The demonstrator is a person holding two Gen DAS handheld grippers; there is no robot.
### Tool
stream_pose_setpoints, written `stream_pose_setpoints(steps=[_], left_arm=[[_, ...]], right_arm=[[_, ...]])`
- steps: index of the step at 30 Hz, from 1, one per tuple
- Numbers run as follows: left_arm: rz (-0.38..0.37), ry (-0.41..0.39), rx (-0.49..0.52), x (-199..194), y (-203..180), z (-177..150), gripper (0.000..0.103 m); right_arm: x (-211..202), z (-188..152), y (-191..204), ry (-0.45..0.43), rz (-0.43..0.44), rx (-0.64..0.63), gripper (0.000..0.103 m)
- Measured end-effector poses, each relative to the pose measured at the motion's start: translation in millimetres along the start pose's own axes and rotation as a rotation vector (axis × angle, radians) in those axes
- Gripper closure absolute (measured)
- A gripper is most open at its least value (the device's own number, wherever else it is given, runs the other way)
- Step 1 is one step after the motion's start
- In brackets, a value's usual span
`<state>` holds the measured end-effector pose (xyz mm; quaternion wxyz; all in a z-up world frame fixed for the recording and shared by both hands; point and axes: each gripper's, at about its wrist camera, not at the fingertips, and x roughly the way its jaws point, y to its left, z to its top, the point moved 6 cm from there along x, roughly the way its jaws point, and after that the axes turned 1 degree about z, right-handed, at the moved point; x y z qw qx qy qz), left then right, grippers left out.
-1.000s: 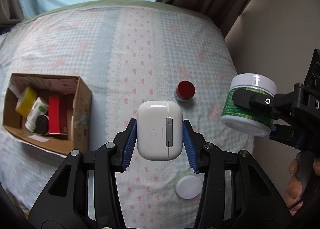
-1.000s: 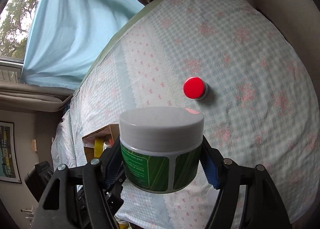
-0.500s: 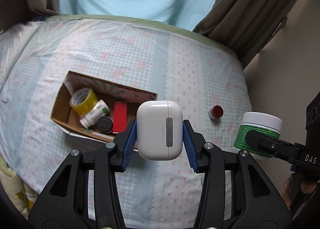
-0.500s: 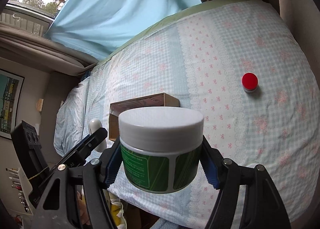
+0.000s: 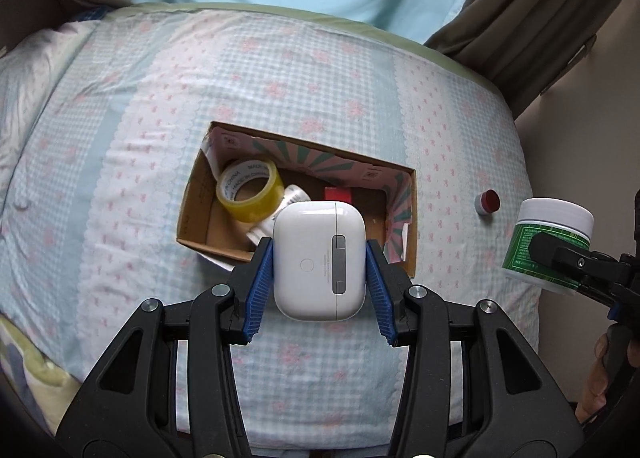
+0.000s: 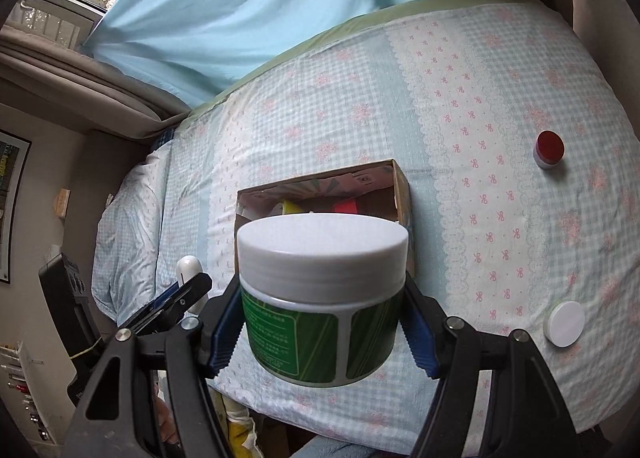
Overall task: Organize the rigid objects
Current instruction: 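Carry the earbud case and green-labelled jar over the cardboard box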
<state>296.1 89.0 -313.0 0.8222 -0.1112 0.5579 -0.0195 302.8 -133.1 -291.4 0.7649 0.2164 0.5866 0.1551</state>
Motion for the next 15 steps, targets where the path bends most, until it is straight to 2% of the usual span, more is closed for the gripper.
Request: stream_pose_setpoints(steps=[8,15], left_arm=[[-0.035,0.062,0.113,23.0,39.9,25.9,0.062],[-0.054,0.098,0.104,46.4,67.1,43.7,0.062]], right_arm=[[62.3,-23.7,38.5,0.025,-0.064,0.084,0.037],[109.4,-33.2,54.5,0.099,-0.123,0.071,0.037]])
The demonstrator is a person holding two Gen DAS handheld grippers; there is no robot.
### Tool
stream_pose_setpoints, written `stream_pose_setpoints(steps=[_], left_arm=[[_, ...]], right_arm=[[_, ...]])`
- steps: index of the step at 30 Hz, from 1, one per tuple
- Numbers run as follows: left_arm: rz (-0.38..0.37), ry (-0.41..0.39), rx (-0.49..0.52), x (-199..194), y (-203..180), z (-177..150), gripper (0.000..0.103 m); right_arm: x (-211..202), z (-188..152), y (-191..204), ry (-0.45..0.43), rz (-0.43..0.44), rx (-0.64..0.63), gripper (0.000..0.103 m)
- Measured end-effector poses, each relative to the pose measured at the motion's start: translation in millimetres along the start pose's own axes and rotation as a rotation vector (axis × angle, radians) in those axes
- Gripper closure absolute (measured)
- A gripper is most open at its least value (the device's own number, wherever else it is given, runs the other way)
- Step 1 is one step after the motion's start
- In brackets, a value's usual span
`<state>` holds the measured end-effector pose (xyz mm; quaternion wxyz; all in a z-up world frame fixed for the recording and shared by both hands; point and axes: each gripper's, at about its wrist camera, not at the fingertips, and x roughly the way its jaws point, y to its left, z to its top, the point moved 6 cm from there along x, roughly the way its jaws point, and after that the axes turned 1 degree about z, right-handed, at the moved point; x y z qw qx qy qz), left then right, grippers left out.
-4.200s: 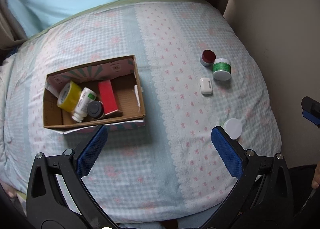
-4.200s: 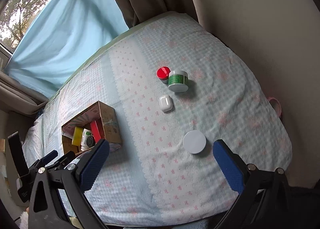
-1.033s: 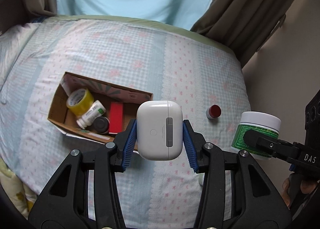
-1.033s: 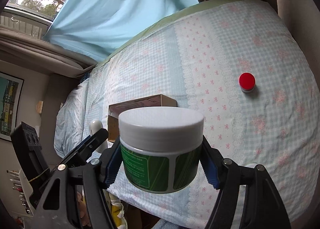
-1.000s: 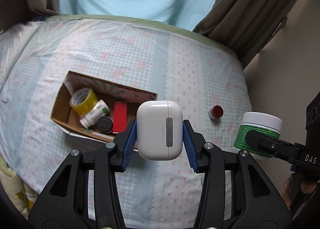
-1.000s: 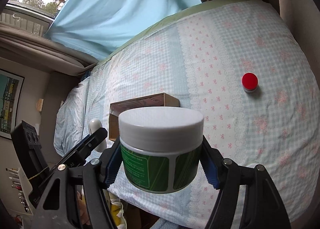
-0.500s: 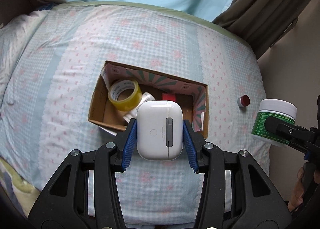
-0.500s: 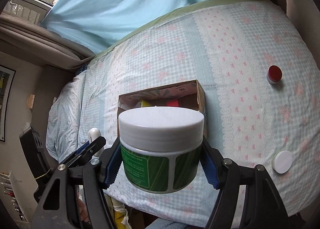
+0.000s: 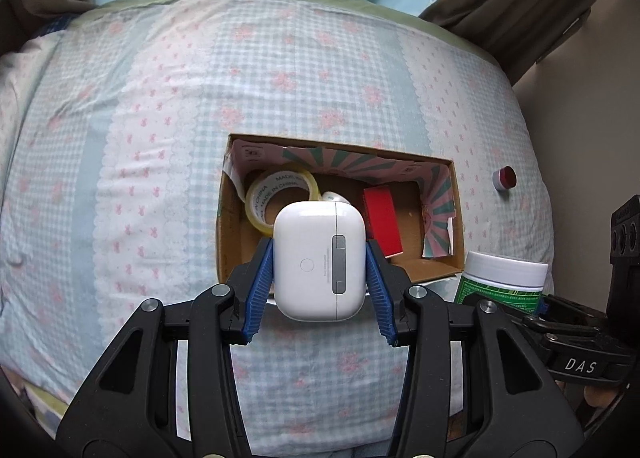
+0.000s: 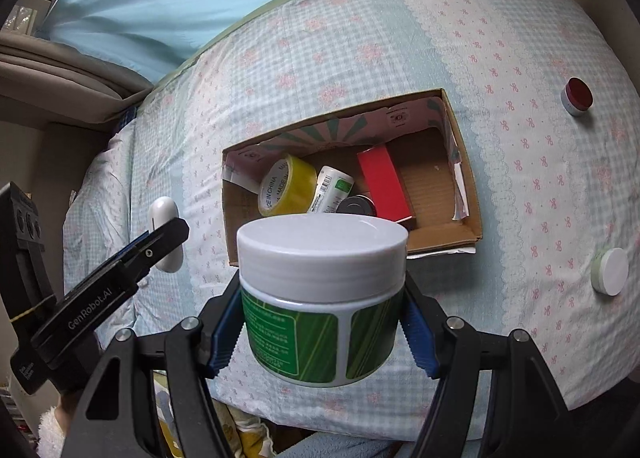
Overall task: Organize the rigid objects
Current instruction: 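Carry the earbud case and green-labelled jar over the cardboard box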
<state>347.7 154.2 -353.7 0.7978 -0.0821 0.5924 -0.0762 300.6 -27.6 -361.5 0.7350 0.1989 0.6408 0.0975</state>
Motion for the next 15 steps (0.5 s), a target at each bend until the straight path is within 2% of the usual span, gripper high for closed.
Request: stream_pose_setpoints(steps=[8,15], left_arm=[[0.002,0.050,-0.060,42.1,18.9,17.0,0.062],[0.004,0.095,-0.075,76.9,28.4,28.8,0.062]], right_arm=[[47.3,14.9,-7.4,0.085,-0.056,-0.043,0.037],[69.0,36.9,-5.2,0.091,-0.075,-0.099,0.037]])
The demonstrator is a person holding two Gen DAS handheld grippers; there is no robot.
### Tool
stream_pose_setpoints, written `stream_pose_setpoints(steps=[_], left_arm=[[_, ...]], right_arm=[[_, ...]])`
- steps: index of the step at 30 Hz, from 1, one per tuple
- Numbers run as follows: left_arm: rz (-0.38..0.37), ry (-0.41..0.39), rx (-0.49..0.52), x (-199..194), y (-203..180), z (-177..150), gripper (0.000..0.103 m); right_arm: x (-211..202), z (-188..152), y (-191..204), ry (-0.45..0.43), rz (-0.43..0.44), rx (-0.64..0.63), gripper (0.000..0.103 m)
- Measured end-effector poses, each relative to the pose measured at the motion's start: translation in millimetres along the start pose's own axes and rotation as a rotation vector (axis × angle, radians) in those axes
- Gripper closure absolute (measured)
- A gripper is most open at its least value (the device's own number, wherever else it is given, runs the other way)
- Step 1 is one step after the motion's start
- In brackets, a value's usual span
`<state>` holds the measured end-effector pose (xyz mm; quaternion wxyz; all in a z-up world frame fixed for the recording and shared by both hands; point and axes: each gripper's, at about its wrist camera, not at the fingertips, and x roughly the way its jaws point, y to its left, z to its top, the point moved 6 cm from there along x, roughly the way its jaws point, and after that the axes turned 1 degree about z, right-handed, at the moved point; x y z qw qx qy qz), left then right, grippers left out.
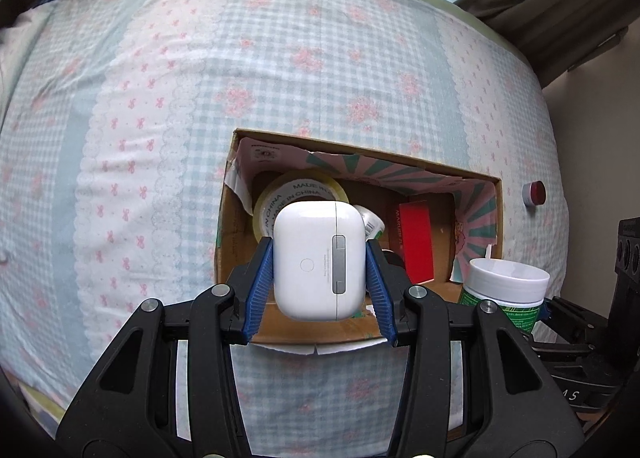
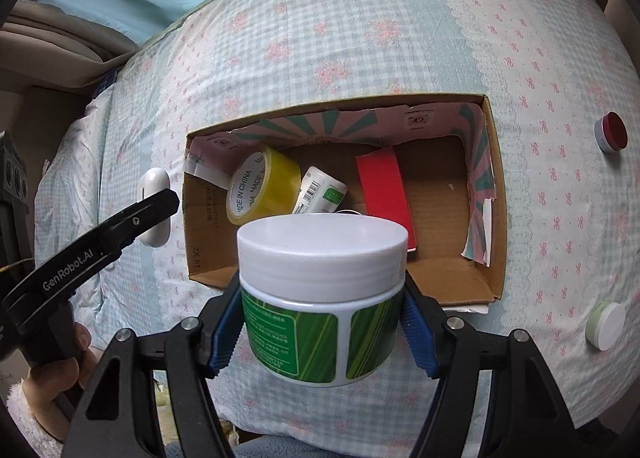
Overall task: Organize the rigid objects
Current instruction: 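Carry the earbud case and green-labelled jar over the cardboard box, then open both tools to drop the case and jar into the box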
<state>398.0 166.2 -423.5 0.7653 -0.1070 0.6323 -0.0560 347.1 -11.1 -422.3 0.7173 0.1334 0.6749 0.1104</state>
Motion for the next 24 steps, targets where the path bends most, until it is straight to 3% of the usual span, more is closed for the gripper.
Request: stream_pose_setpoints(steps=[2,7,12,21,22,23,24], left_arm=[[-0.021,0.012,-0.032,6.1,7.3,2.9,0.062],[0.018,0.051,-0.040,24.3,22.2,4.9,0.062],[0.046,0.085,0.053,43.0,10.3,4.4,0.062],[0.070,0.090,0.093,54.2,-3.3,16.9,0.062],[0.060,0.101,0.090,55.1,-4.2,18.9,0.057],[0.041,0.104,0.085,54.1,-5.6,20.8,0.026],[0.038,0.093,0.085,51.1,-6.5,23.2,0.004]], right_arm=[[4.9,3.9,-0.5,-0.002,-0.013,-0.021,0.037],[19.5,8.4,-4.6,-0.016,-0.041,-0.061,0.037],[37.5,7.8,-14.8,0.005,-0.042,-0.031,0.037],[48.9,14.0,-11.1,0.022,-0.037,-0.054,0.036],[49.8,15.1,-8.7,0.017,-0.033,-0.058,0.036],[50.7,15.7,-6.3,0.014,-0.032,-0.061,0.036],[51.0,16.1,-3.6,0.007,-0.029,-0.065,0.031]])
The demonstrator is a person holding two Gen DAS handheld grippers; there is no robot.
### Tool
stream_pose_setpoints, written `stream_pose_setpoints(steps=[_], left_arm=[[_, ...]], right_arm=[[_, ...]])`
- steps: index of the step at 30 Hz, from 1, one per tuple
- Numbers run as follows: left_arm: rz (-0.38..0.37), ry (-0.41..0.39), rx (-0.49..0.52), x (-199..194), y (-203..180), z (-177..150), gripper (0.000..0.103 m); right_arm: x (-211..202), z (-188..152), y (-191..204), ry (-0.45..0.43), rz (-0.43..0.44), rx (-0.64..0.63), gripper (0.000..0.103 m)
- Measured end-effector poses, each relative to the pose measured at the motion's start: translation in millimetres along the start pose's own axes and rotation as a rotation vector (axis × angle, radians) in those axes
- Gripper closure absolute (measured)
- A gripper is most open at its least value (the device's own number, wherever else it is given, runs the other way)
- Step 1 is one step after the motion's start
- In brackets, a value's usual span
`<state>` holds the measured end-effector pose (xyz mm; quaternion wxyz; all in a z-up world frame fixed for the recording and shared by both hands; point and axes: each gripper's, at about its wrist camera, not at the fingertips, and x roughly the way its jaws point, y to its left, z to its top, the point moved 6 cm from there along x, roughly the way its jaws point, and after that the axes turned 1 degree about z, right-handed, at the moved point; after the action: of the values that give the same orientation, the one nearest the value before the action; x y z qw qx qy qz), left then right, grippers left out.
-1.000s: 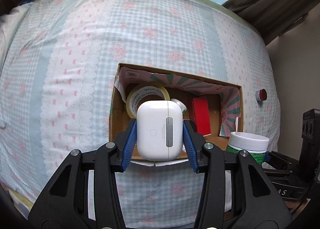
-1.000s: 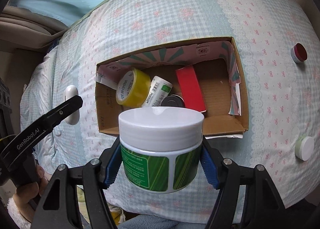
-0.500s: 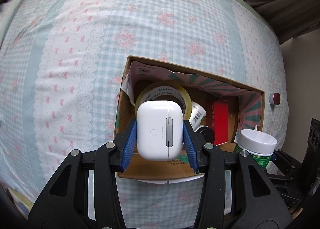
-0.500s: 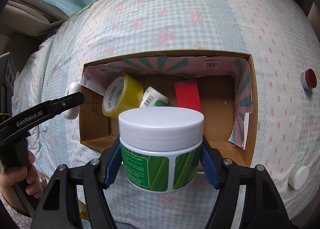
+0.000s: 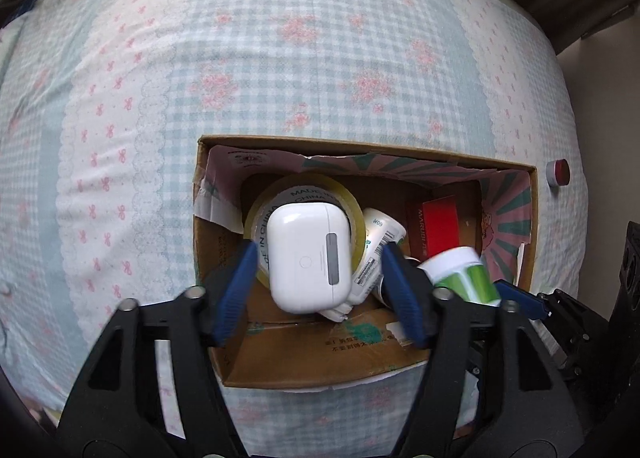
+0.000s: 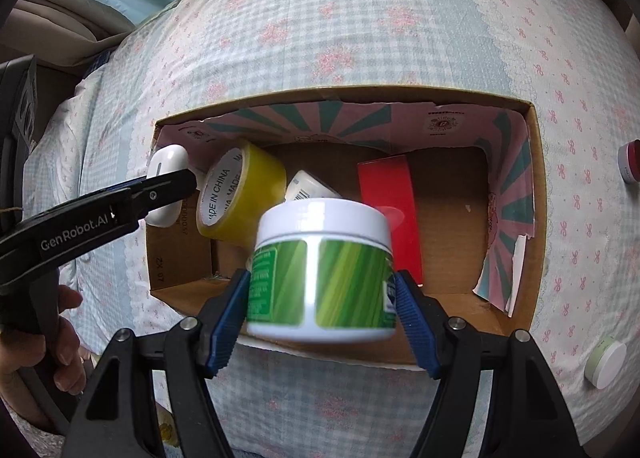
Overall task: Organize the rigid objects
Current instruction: 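Open both tools to drop the case and jar into the box, then move both tools away from the box toward the remaining lids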
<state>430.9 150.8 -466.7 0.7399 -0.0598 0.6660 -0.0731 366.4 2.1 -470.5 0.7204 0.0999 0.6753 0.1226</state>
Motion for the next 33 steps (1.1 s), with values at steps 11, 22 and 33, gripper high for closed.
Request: stream_pose_setpoints(steps=[11,22,33], left_arm=[[0.031,-0.043,0.007,-22.2,7.6,-9.9,0.000],[0.052,-0.117,-0.015,-68.6,13.7,-27.3,0.000],[0.086,-0.232,0.037,-147.3,0.2,-56.5,0.000]], right_arm=[[-21.3,-15.1,7.1,-0.085,-0.065,-0.116,0.000],[-58.2,-20.7,19.1,-0.154,-0.067,-0.109,0.000],[-122.1,-50.7,36.8,-0.243,-0.117,-0.156,0.000]])
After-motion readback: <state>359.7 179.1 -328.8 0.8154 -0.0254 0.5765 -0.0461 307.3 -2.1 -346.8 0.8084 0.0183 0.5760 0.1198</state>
